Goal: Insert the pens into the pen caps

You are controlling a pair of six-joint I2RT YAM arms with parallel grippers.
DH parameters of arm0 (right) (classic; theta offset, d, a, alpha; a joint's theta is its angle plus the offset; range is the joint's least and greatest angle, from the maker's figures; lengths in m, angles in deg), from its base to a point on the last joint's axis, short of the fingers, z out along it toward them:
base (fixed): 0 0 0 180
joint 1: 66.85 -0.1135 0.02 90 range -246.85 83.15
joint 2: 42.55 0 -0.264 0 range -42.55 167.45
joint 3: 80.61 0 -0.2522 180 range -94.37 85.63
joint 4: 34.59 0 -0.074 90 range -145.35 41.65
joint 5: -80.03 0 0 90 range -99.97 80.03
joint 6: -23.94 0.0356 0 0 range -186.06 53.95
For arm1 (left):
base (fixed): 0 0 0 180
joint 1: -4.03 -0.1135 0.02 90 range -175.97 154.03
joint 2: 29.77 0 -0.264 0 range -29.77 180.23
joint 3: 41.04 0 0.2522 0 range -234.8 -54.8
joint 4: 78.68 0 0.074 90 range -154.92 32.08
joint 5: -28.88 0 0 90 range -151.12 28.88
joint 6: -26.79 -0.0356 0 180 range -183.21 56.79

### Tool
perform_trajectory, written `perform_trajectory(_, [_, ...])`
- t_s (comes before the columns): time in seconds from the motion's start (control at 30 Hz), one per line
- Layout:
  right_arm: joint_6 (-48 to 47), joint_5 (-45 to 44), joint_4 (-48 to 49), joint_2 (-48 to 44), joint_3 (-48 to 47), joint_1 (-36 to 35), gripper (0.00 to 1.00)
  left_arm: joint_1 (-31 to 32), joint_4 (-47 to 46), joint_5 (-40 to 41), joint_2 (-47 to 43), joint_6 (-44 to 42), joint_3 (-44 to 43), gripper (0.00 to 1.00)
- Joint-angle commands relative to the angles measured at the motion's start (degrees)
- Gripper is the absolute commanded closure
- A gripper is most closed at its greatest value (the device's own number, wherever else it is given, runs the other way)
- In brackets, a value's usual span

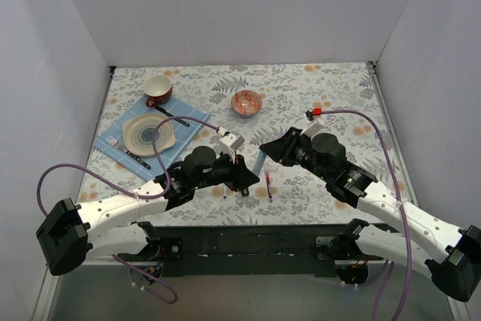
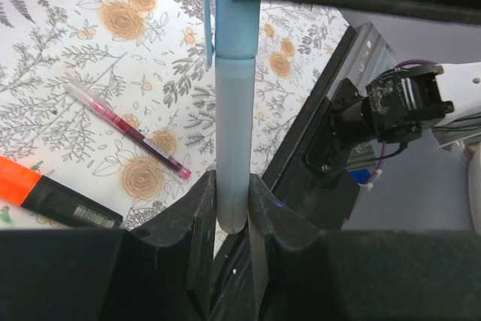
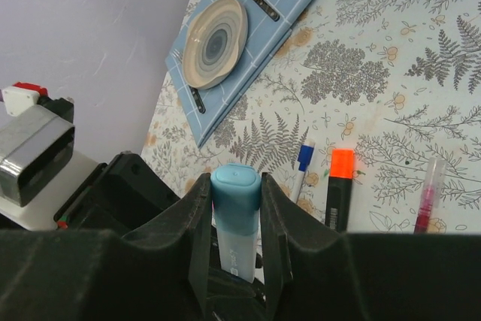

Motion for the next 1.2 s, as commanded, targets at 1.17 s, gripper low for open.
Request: perform_trajectory(1.17, [3.9, -0.5, 6.6, 13.0, 10.7, -22.8, 0.99, -8.3, -7.0, 15.4, 1.9, -2.9, -10.2, 1.00])
